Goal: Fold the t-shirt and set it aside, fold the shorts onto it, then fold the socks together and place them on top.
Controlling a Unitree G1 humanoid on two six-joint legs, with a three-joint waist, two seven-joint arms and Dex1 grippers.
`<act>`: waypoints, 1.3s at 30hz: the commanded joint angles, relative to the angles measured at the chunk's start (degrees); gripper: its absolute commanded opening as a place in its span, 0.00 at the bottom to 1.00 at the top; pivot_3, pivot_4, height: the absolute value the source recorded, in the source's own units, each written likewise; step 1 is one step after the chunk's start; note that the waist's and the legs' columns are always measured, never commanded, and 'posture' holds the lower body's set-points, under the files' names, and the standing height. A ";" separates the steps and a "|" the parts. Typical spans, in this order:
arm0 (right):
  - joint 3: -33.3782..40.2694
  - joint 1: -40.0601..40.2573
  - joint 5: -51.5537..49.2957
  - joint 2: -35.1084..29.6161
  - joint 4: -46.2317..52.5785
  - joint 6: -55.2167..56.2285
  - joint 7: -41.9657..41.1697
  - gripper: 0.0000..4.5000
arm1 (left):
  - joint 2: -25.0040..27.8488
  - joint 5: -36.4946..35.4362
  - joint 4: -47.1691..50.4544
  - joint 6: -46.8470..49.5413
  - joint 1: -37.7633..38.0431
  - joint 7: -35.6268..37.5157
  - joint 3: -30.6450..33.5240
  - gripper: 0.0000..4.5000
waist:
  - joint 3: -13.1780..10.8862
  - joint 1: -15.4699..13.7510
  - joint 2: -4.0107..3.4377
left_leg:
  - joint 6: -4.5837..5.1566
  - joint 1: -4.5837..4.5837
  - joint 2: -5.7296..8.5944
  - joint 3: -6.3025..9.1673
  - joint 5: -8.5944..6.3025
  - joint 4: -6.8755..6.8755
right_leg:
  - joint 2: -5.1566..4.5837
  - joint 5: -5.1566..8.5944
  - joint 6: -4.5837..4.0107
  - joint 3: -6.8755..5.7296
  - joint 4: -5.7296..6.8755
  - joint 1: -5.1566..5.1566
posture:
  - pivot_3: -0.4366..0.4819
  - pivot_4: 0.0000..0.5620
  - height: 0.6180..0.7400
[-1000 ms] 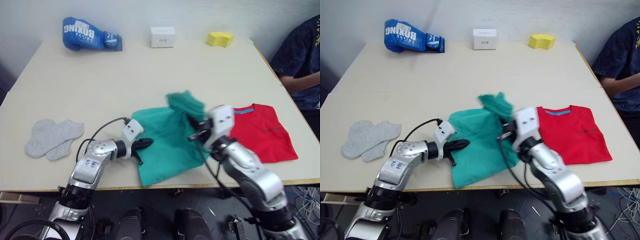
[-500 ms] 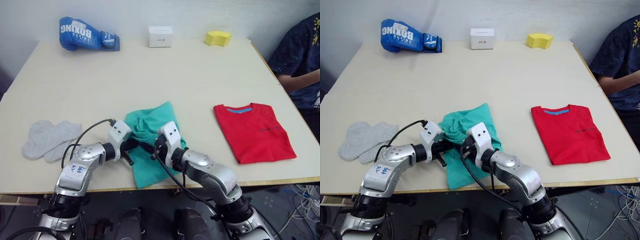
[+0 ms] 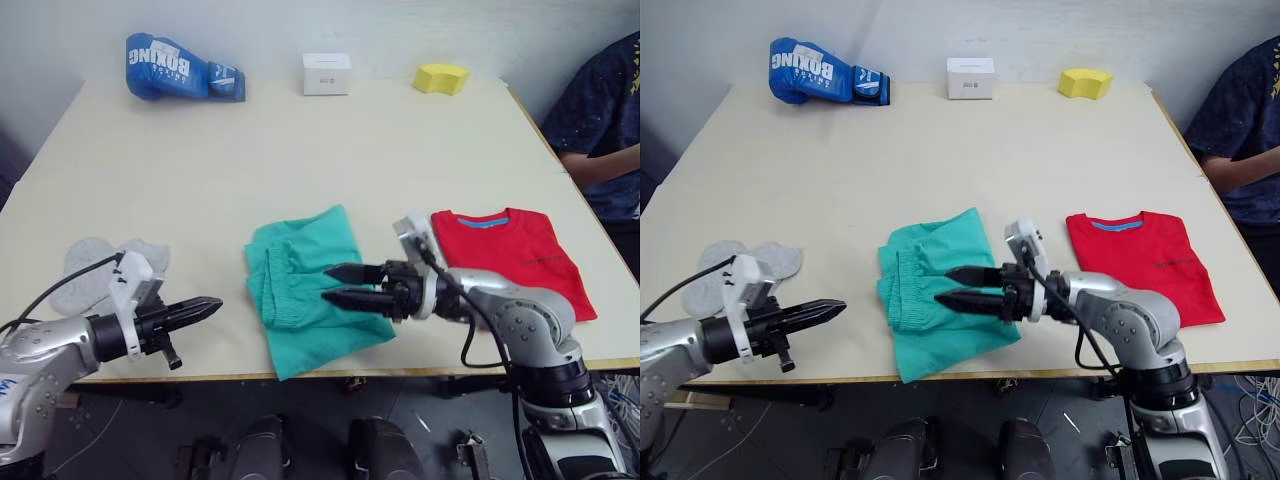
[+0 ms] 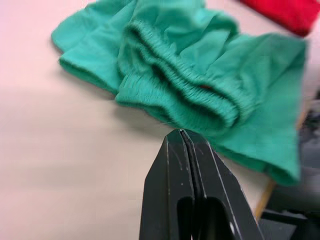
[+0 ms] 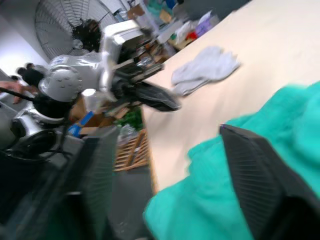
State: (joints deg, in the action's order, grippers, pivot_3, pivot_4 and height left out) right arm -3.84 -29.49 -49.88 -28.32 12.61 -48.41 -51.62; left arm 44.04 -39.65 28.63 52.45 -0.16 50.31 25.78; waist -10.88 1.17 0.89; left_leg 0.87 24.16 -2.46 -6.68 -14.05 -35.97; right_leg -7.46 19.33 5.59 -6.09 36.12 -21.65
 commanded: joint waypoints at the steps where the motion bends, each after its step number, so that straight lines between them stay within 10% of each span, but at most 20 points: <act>1: -9.03 -3.07 18.57 -1.64 -8.64 22.45 -9.50 0.42 | -2.15 0.39 -1.46 -3.72 -7.89 -1.10 -7.31 0.00 | 0.00 -0.29 0.00 | 0.00 0.00 0.00 -0.03 0.00 0.01 | 0.01 -0.03 0.02 -0.03 -0.07 0.03 | 0.48 0.27 1.00; 7: -13.26 -10.73 31.41 7.60 -35.10 48.61 -16.50 0.00 | -9.58 10.04 -12.94 -9.73 -17.21 -5.94 -22.50 0.00 | -0.01 0.66 0.02 | 0.04 -0.01 0.03 -0.45 0.36 0.02 | 0.33 -0.11 0.17 -0.17 0.00 -0.06 | 0.48 0.27 1.00; 13: -11.78 -20.51 40.35 13.22 -63.39 72.77 -16.90 0.00 | -11.87 16.44 -16.17 -9.46 -16.21 -9.95 -30.63 0.00 | -0.04 0.78 0.03 | 0.02 0.00 -0.22 -0.68 0.32 -0.08 | 0.80 -0.12 0.19 -0.01 0.08 -0.10 | 0.48 0.27 1.00; 21: -4.34 -32.38 45.24 14.01 -83.17 76.35 3.49 0.00 | -7.71 19.28 -16.02 -11.08 -12.30 -9.41 -31.67 0.00 | -0.04 1.62 0.03 | -0.23 -0.58 -0.31 -0.69 0.36 -0.07 | 0.61 -0.04 0.04 0.26 0.34 0.15 | 0.48 0.27 1.00; 31: 3.32 -22.32 36.28 12.02 -64.83 71.39 -12.75 0.00 | -9.43 10.06 -13.78 -16.72 -17.80 -4.22 -23.17 0.00 | -0.06 1.87 0.00 | -0.52 -0.66 -0.49 -0.66 0.40 0.22 | 0.65 0.12 -0.24 0.36 0.46 0.10 | 0.48 0.27 1.00; 39: -3.95 0.98 39.12 11.53 -34.94 65.25 -11.18 0.00 | -14.29 20.71 -23.42 -20.76 -21.30 -12.31 -29.46 0.00 | -0.07 0.76 -0.02 | -0.40 -0.70 -0.38 -0.71 0.32 0.00 | 0.71 0.12 -0.22 0.40 0.64 0.09 | 0.48 0.27 1.00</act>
State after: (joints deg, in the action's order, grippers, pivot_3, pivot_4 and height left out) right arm -6.82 -29.39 -11.34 -16.38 -27.73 16.20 -63.72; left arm 30.83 -21.25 6.36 33.82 -21.11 39.64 -2.34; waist -10.95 1.94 0.87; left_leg 0.48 23.44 -2.85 -7.43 -13.75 -35.97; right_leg -6.75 19.44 5.38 -5.70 36.75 -21.56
